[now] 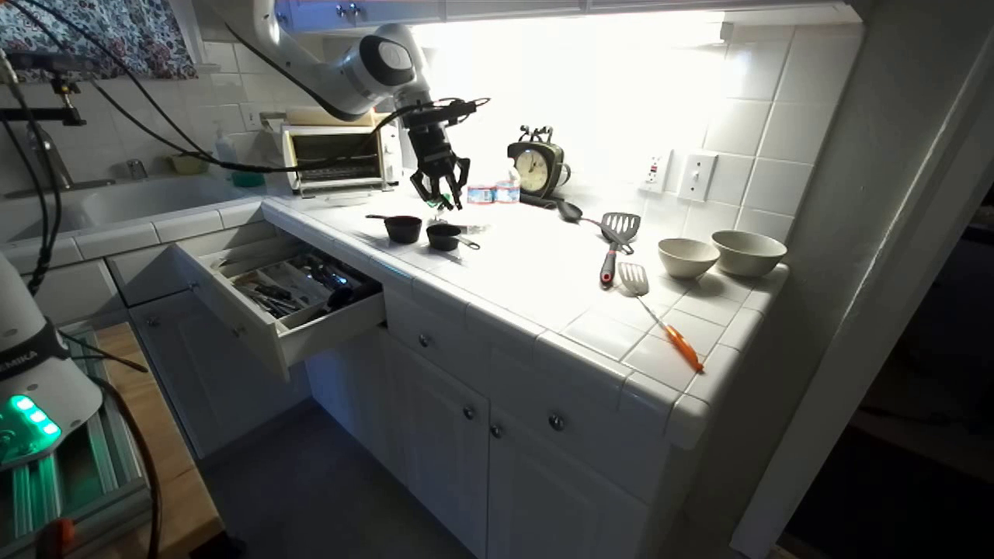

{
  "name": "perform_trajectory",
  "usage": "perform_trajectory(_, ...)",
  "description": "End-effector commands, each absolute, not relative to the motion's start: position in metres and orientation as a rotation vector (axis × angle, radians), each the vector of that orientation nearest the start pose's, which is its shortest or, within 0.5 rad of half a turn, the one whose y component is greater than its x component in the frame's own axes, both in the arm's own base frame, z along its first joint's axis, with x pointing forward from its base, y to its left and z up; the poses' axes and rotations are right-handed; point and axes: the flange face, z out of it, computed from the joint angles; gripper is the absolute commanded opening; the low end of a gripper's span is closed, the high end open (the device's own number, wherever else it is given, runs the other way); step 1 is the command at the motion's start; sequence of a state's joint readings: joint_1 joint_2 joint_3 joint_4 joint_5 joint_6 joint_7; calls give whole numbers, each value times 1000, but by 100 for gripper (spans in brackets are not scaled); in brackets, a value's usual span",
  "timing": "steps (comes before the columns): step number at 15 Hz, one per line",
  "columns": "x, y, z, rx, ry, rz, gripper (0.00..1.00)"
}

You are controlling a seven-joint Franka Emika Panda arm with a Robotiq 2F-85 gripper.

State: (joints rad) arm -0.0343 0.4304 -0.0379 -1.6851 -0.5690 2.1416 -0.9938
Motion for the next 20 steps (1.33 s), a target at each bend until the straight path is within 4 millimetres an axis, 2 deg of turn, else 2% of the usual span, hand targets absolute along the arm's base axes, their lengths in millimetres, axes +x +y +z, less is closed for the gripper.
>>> perform_trajectory(1, 671, -70, 364, -2895, -2158, 487, 4)
perform_trajectory(5, 674, -63, 363, -2880, -2256, 554, 4)
perform_trajectory(20, 684, -20, 356, -2819, -2628, 732, 4)
